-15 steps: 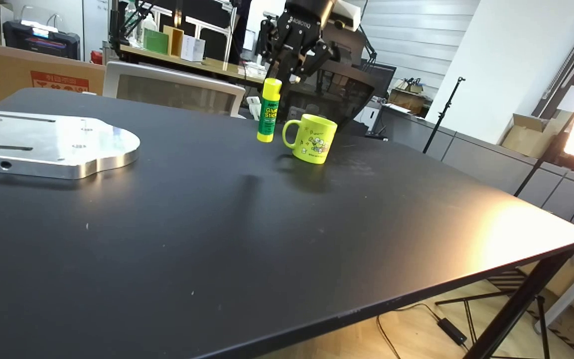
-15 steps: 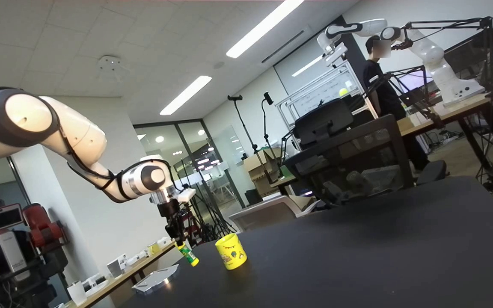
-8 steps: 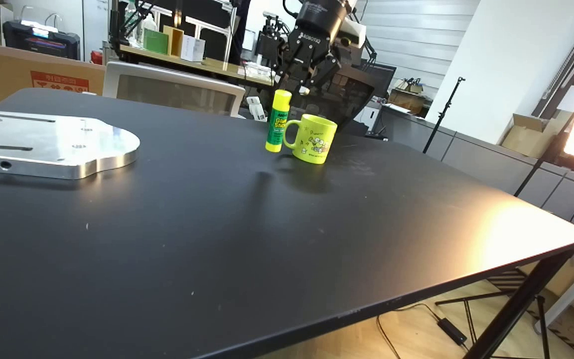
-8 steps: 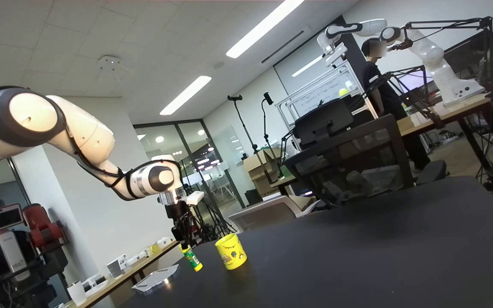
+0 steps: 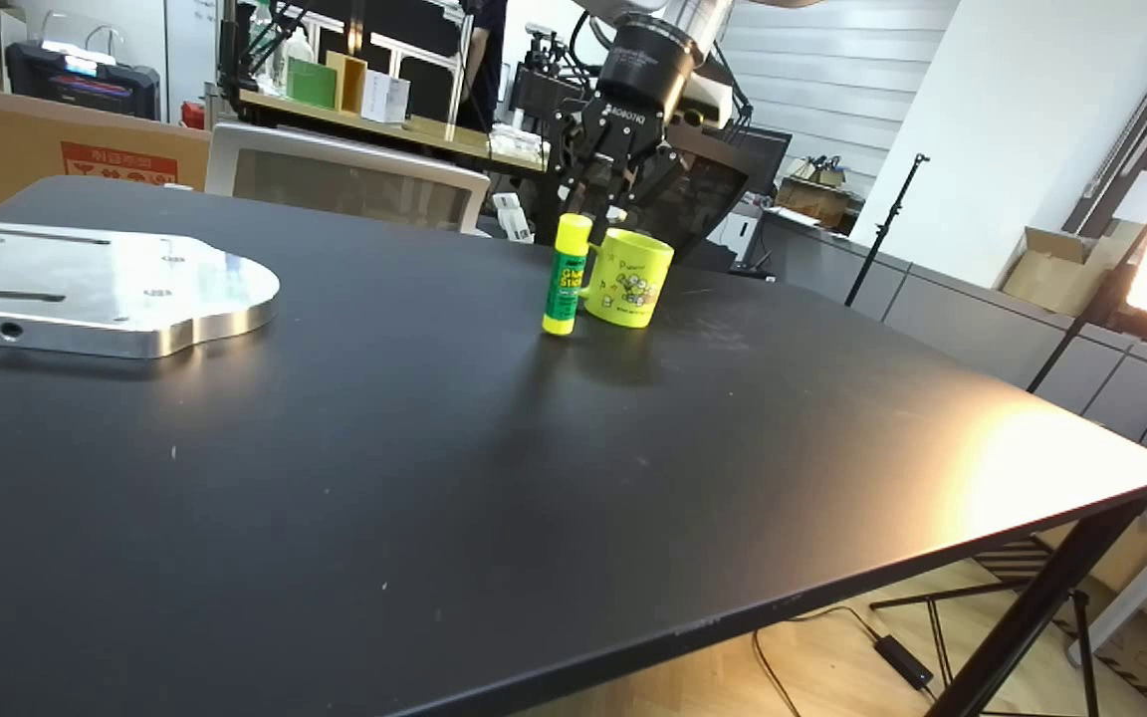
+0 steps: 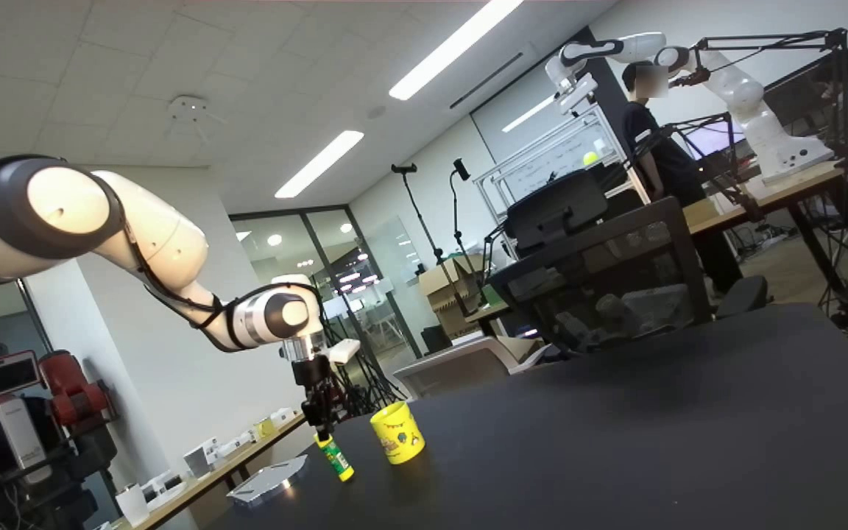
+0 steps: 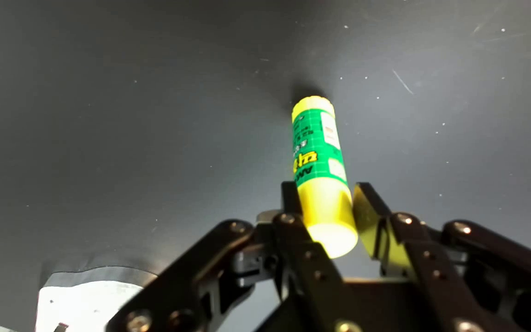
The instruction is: Take the gluestick from the table and put it in the yellow cup then remove it and put it on the table then put it back in the yellow cup
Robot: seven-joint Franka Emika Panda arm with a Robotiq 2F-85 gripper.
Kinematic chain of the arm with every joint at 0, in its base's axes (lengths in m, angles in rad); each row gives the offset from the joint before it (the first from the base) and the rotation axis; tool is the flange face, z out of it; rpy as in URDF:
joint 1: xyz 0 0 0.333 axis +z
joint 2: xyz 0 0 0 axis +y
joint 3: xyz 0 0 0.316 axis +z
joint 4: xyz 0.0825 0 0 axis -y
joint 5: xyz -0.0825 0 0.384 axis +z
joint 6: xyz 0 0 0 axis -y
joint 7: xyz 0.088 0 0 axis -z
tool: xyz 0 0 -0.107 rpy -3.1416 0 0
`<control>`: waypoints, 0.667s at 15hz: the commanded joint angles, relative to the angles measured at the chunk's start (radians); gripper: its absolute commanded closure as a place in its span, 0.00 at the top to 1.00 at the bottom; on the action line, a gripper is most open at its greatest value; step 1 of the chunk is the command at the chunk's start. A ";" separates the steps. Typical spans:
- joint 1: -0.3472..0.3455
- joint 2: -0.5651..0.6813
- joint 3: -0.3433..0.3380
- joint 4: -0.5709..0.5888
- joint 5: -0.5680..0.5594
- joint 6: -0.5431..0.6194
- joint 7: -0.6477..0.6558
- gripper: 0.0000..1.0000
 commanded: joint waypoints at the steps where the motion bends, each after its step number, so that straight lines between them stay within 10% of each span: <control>1: -0.008 0.005 0.000 0.025 0.022 -0.034 -0.017 0.46; 8: 0.038 -0.023 -0.058 0.001 -0.047 -0.006 0.041 1.00; 10: 0.069 -0.035 -0.093 -0.022 -0.104 0.057 0.069 1.00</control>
